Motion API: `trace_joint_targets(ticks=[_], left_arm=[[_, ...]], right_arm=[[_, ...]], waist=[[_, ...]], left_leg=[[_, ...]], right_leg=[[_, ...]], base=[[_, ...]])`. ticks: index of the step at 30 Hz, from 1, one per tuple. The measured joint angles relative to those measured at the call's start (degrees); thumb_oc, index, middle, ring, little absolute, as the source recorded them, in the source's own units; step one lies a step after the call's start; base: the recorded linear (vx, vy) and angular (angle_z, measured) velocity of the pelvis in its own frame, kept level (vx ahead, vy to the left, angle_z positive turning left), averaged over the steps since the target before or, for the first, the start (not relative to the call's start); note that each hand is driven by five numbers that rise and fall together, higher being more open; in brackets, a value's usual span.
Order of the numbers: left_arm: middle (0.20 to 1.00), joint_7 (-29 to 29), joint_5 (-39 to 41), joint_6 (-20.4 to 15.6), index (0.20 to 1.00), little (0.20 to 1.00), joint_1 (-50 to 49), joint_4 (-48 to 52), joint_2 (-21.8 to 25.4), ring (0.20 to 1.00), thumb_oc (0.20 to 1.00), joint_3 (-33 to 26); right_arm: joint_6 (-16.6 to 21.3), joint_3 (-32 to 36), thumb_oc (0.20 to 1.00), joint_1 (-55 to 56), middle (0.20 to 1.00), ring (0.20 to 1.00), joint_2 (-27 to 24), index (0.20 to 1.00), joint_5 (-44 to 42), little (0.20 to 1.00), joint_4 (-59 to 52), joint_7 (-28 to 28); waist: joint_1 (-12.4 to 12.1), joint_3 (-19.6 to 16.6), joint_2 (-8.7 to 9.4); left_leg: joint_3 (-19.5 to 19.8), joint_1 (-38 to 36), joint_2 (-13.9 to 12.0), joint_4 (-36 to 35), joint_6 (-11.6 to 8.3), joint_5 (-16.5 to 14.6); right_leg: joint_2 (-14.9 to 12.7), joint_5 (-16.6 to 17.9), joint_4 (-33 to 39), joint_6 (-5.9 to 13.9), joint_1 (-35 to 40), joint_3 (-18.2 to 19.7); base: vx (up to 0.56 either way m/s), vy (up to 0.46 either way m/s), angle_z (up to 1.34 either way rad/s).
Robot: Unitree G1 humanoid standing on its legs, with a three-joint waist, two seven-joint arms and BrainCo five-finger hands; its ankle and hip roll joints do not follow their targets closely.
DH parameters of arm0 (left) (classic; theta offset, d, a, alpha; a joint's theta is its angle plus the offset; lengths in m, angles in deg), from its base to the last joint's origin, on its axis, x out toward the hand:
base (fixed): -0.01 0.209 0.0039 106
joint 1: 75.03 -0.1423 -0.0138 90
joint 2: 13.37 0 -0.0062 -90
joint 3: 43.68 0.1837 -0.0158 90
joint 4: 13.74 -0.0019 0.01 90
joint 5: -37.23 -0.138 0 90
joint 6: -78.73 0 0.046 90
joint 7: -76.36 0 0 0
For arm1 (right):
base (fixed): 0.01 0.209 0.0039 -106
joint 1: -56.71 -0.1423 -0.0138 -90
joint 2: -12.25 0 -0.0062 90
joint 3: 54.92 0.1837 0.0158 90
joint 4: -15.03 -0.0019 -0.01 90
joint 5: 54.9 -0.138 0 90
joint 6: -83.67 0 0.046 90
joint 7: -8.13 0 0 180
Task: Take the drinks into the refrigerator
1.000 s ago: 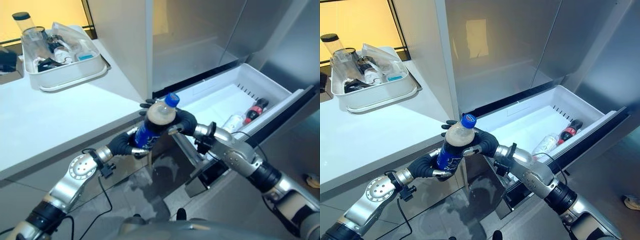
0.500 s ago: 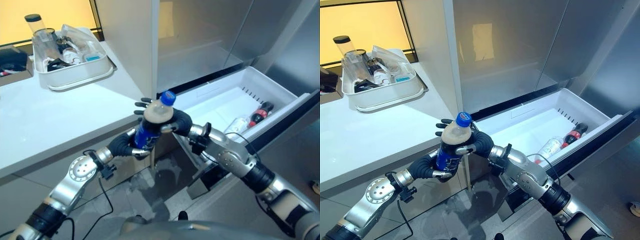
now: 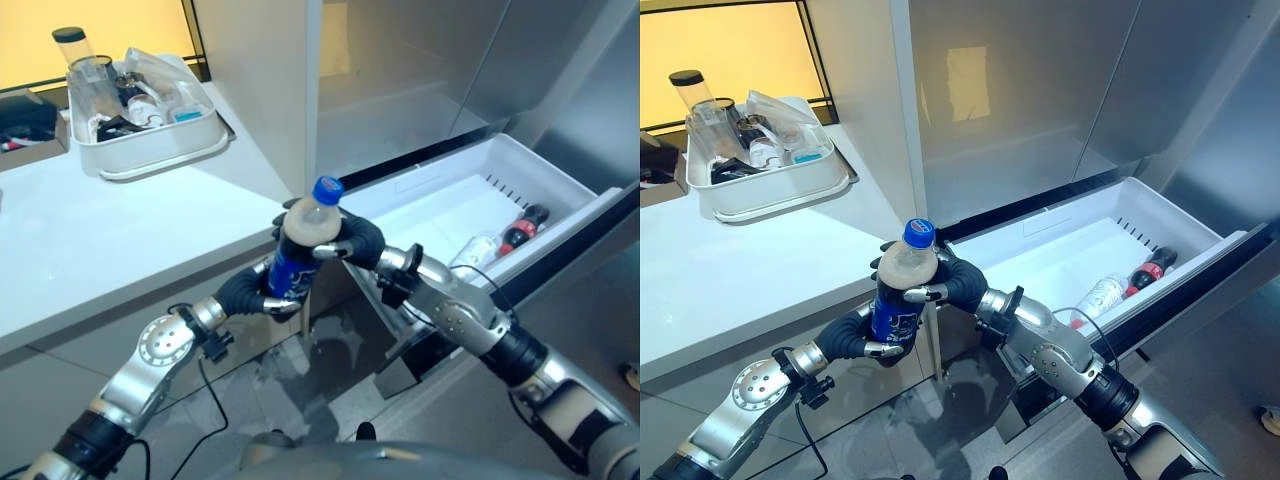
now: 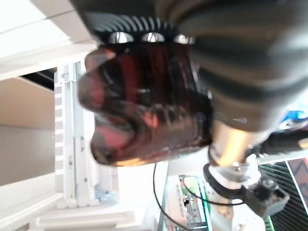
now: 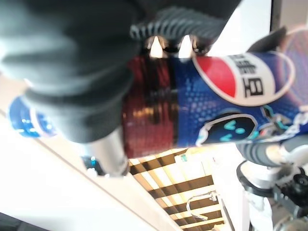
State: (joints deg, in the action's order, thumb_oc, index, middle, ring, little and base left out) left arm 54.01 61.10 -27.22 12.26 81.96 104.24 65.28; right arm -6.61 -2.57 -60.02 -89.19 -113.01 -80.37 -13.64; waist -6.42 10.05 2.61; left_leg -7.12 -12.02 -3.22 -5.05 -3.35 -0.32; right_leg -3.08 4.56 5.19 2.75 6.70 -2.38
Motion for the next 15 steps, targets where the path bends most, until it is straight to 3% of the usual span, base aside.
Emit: trace_joint_targets(ticks=[6,7,8,9,15], left_arm=[[0.2,0.1,0.0,0.0,0.2,0.2,0.0,0.0,-0.4,0.2,0.2,0.0],[0.416,0.1,0.0,0.1,0.416,0.416,0.0,0.0,-0.4,0.416,0.416,0.0],[0.736,0.1,0.0,0.1,0.736,0.736,0.0,-0.1,-0.5,0.736,0.736,0.0],[1.0,0.2,-0.1,0.1,1.0,1.0,0.0,-0.1,-0.8,1.0,1.0,0.0],[1.0,1.7,0.0,0.7,1.0,1.0,0.1,-0.7,-4.0,1.0,1.0,0.0]], right_arm=[[0.0,0.0,0.2,0.0,0.2,0.2,0.0,0.2,0.0,0.2,0.0,0.1],[0.0,0.0,0.2,0.0,0.2,0.2,0.1,0.2,0.0,0.2,0.0,0.1],[0.0,0.0,0.2,0.0,0.2,0.2,0.1,0.2,0.0,0.2,0.0,0.2],[0.1,0.0,0.2,0.0,0.2,0.2,0.1,0.2,0.0,0.2,0.0,0.2],[-0.1,-0.8,0.2,0.8,0.2,0.2,0.4,0.2,0.2,0.2,0.0,0.6]], waist=[[0.0,0.0,0.0],[0.1,0.0,0.0],[0.1,0.0,0.0],[0.1,0.0,0.0],[0.6,0.0,0.07]], left_leg=[[0.1,0.1,0.0,0.0,0.0,0.0],[0.1,0.1,0.0,0.0,0.0,0.0],[0.1,0.1,0.0,0.0,0.0,0.0],[0.1,0.1,0.0,0.0,0.0,0.0],[0.2,0.1,0.0,0.0,0.0,0.0]], right_leg=[[0.0,0.0,0.0,0.0,0.0,0.0],[0.0,0.0,0.0,0.0,0.0,0.0],[0.0,0.0,0.0,0.0,0.0,-0.1],[0.0,0.0,0.0,0.0,0.0,-0.1],[0.0,0.0,0.0,0.0,-0.1,-0.2]], base=[[0.0,0.0,0.0],[0.0,0.0,0.0],[0.0,0.0,0.0],[0.0,0.0,0.0],[0.0,0.0,0.0]])
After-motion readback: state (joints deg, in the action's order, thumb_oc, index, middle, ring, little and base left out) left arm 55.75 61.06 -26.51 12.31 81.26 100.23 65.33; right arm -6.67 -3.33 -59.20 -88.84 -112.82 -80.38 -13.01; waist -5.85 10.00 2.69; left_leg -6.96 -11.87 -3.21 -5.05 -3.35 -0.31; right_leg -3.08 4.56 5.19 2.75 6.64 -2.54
